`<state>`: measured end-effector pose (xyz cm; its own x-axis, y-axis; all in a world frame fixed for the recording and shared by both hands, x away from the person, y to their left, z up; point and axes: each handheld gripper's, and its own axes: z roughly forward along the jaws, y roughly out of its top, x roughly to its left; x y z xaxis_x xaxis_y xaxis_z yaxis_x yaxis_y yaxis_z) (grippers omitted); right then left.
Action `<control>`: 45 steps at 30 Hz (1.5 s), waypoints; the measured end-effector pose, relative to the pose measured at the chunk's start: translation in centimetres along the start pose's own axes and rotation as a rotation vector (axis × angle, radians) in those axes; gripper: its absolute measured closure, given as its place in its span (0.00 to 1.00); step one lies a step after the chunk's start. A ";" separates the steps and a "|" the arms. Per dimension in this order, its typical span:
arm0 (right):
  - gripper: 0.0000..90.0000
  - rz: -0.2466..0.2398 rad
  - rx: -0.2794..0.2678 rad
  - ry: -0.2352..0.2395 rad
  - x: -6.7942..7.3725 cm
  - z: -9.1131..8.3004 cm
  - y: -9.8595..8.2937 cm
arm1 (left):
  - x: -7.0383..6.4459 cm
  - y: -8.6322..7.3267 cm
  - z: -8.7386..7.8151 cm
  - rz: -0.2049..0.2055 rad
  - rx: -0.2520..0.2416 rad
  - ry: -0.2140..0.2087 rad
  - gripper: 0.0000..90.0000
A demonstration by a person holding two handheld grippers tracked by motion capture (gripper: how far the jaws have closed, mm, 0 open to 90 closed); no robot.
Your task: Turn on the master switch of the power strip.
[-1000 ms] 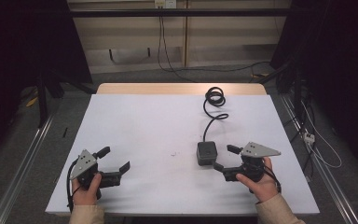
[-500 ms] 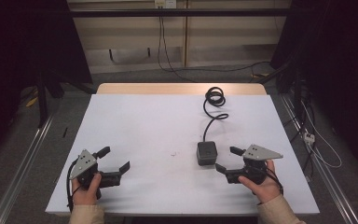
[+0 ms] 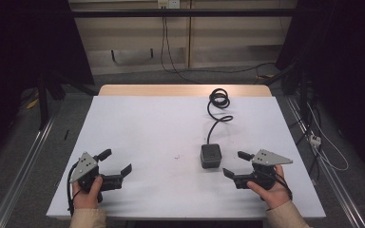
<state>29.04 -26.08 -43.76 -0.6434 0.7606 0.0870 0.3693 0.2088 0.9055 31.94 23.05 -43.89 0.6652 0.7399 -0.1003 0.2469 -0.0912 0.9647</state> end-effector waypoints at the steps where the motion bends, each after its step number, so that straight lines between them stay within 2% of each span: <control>1: 0.15 0.003 -0.001 0.001 0.0 0.0 -0.1 | 0.0 0.0 0.0 0.000 0.000 0.000 0.03; 34: 0.15 0.018 0.016 -0.017 -1.0 -1.7 -1.7 | -0.1 -0.1 0.1 0.003 0.008 -0.002 0.03; 45: 0.15 0.022 0.028 -0.032 -1.3 -1.6 -2.1 | -0.1 -0.1 0.2 0.003 0.013 -0.002 0.03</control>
